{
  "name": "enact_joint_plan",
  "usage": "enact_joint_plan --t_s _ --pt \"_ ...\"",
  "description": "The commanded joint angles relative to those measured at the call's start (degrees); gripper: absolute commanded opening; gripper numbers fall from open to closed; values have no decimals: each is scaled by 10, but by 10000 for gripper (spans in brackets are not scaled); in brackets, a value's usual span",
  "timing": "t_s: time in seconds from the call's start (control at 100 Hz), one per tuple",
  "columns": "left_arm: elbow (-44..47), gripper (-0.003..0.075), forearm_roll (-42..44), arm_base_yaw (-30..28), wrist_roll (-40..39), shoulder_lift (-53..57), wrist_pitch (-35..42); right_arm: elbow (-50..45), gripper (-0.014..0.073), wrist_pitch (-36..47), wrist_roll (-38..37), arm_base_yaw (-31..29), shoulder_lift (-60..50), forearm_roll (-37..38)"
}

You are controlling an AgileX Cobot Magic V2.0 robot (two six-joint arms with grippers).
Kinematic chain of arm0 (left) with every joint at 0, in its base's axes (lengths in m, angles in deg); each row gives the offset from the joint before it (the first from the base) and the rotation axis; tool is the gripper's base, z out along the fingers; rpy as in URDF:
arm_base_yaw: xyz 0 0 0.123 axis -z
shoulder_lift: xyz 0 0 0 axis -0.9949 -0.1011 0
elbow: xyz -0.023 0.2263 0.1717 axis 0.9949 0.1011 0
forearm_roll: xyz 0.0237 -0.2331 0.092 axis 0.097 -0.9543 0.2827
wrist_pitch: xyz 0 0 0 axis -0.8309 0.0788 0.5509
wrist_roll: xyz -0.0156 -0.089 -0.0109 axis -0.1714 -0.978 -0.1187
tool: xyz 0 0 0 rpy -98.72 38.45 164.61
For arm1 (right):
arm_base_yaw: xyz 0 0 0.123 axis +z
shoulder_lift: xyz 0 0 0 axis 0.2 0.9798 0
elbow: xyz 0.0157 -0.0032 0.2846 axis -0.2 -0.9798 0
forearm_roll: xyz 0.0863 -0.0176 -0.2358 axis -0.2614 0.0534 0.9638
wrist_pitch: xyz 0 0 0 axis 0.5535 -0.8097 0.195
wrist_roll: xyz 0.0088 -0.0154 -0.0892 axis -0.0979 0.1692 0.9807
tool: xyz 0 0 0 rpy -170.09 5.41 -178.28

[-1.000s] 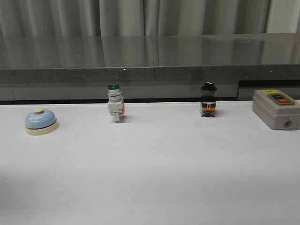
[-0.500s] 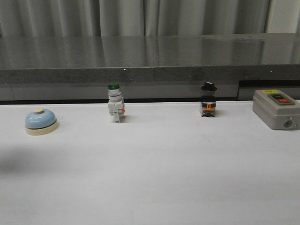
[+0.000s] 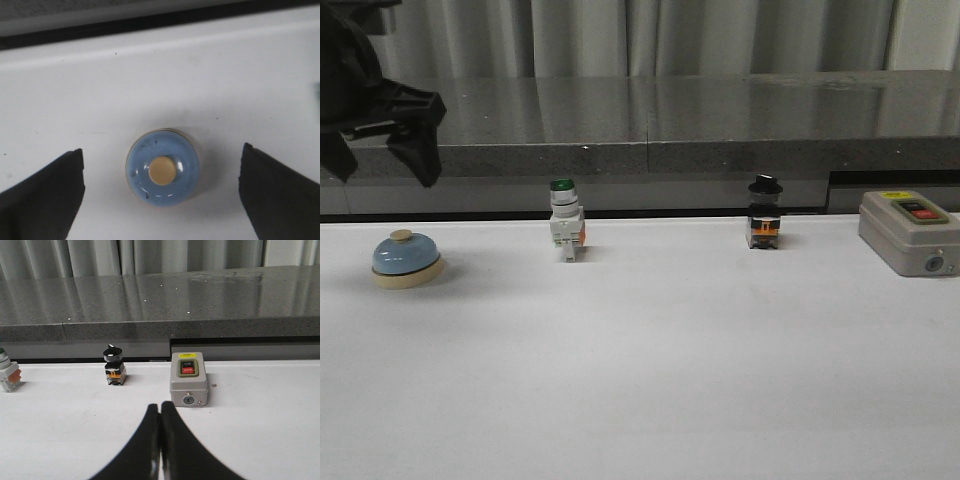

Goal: Place and press bell with both arms
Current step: 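Lower the left gripper over the blue bell and close on it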

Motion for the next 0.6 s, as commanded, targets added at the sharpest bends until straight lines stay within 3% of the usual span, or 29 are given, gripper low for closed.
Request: enact_joint_plan --t_s 0.0,0.59 --pt "-21 603 1 3 -6 4 29 8 -60 47 -1 -4 -9 2" --pt "-21 599 1 3 -6 -88 46 8 -60 47 -1 -4 -9 2"
